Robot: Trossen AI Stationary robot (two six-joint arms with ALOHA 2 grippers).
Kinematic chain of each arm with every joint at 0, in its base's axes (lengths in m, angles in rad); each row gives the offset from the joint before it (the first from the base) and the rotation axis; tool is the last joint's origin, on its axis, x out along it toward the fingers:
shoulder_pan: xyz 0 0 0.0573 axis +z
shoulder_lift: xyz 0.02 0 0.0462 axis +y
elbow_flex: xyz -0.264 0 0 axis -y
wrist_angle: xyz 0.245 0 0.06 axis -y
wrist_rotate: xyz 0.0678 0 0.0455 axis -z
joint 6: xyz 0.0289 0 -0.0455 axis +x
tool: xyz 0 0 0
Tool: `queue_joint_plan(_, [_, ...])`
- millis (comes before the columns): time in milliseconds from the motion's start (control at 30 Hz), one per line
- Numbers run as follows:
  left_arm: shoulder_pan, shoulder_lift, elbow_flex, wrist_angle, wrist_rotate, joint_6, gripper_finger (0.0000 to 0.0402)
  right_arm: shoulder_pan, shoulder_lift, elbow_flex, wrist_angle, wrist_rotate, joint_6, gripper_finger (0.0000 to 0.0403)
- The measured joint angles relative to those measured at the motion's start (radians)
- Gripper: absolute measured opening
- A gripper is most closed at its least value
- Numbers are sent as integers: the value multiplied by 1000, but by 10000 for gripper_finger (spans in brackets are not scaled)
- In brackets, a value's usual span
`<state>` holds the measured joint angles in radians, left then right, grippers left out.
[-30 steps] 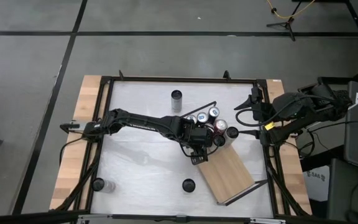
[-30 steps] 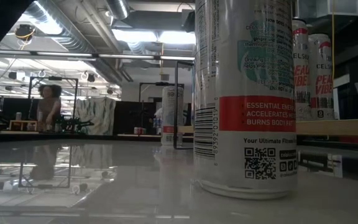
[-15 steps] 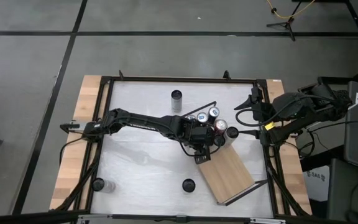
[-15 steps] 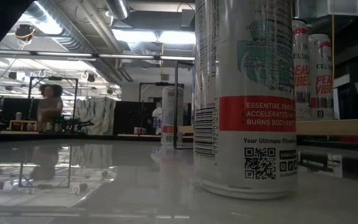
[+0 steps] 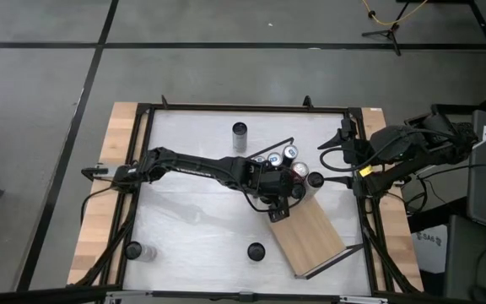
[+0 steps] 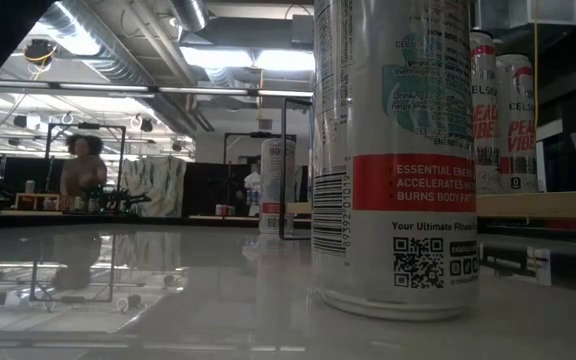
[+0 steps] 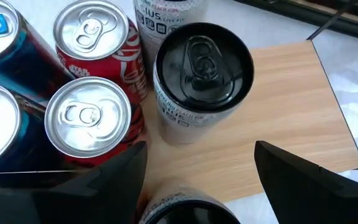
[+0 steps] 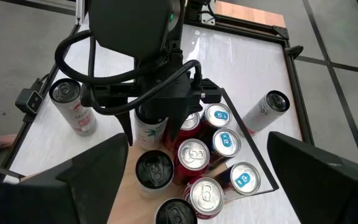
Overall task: Place canned beverage on shelf
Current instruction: Put the white pink soda can on the shelf aligned with the other white pink soda cans
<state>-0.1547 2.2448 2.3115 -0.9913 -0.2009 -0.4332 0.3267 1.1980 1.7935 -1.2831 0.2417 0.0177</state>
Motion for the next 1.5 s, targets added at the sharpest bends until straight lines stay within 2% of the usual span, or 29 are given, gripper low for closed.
queue_joint_plan(167, [7,-3,46,8,-14,54,288,0,0,0,0,0,0,374])
queue_joint_plan(300, [11,-42,43,24,-67,103,288,0,3,0,-1,0,0,374])
queue_joint_plan(433, [24,-77,43,12,-78,161,288,0,6,0,-1,0,0,374])
queue_joint_plan(800, [28,-181,43,-45,-105,174,279,0,33,0,-2,2,0,374])
queue_joint_plan(933, [13,-246,43,-120,-126,159,250,0,46,-1,-1,5,0,374])
queue_joint_plan(1200, [-56,-353,43,-396,-148,60,162,0,92,-2,9,19,0,374])
queue_joint_plan(1400, [-153,-368,42,-580,-271,-20,101,0,148,-2,12,11,0,374])
queue_joint_plan(1500, [-198,-370,-4,-569,-295,-44,76,0,177,-2,21,10,0,374])
